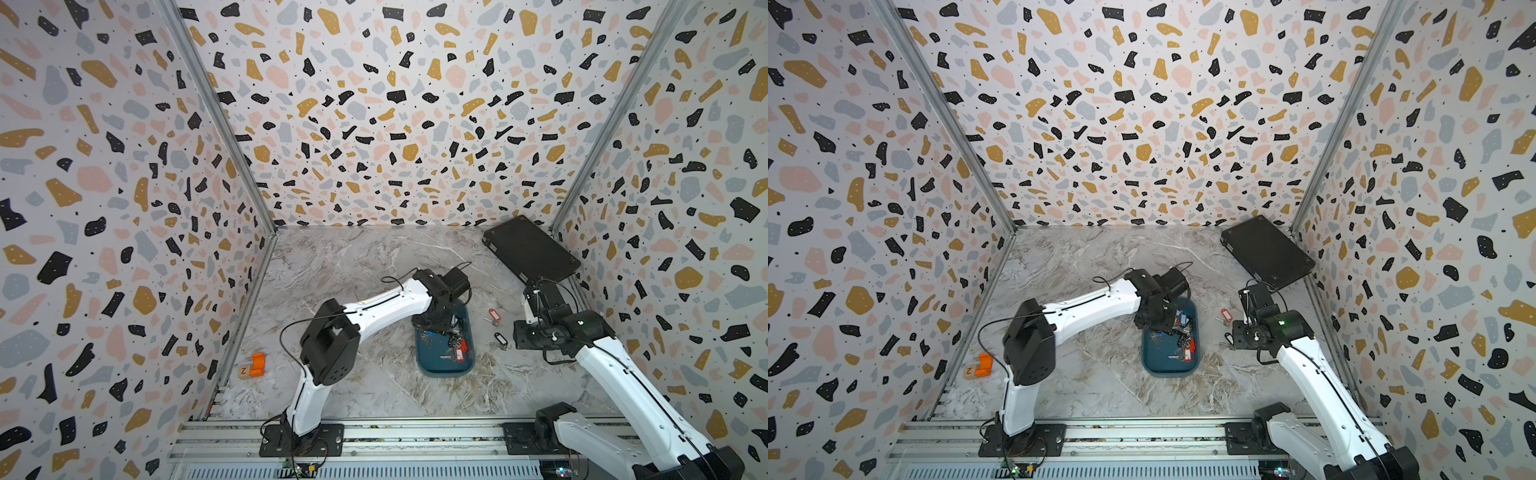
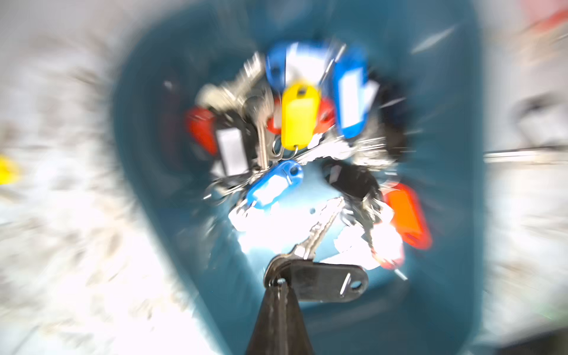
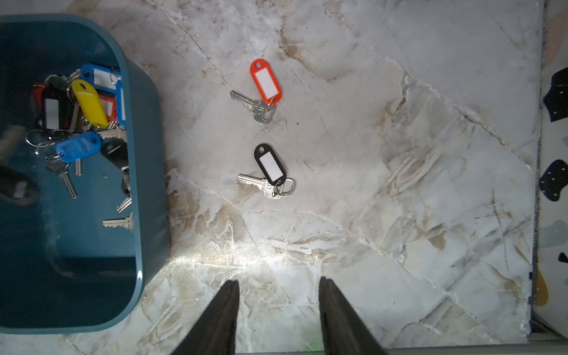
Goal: Take the keys out of the storage box
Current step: Pick up the key from the storage box, then place the key at the center of the board.
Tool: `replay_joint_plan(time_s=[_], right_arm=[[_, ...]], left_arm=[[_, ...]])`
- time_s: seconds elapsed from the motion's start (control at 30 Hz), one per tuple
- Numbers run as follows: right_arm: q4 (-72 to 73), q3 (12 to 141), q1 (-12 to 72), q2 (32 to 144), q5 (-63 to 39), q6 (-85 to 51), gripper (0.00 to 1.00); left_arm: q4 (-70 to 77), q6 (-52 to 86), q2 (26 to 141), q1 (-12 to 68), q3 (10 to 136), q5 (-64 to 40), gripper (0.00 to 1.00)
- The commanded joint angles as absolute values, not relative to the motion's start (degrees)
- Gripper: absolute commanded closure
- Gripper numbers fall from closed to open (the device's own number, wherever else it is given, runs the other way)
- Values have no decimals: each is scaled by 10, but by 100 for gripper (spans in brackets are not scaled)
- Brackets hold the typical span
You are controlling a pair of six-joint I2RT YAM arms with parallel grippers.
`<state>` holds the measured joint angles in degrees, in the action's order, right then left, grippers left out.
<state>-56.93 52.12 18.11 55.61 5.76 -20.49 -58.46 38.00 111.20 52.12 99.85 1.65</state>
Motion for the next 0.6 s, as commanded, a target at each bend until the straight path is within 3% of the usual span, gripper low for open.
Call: replay_joint_plan(time_s=[0.0, 0.3, 0.57], right_arm=[[-572, 521, 180, 558, 56, -203, 53], [-571, 523, 180, 569, 38, -197, 53], [-565, 523, 187, 585, -7, -186, 52]], left_arm=[[-610, 369, 1020, 468, 967, 11, 100], [-578, 307, 919, 271, 808, -45, 100], [-500, 296, 978, 123, 703, -87, 100]])
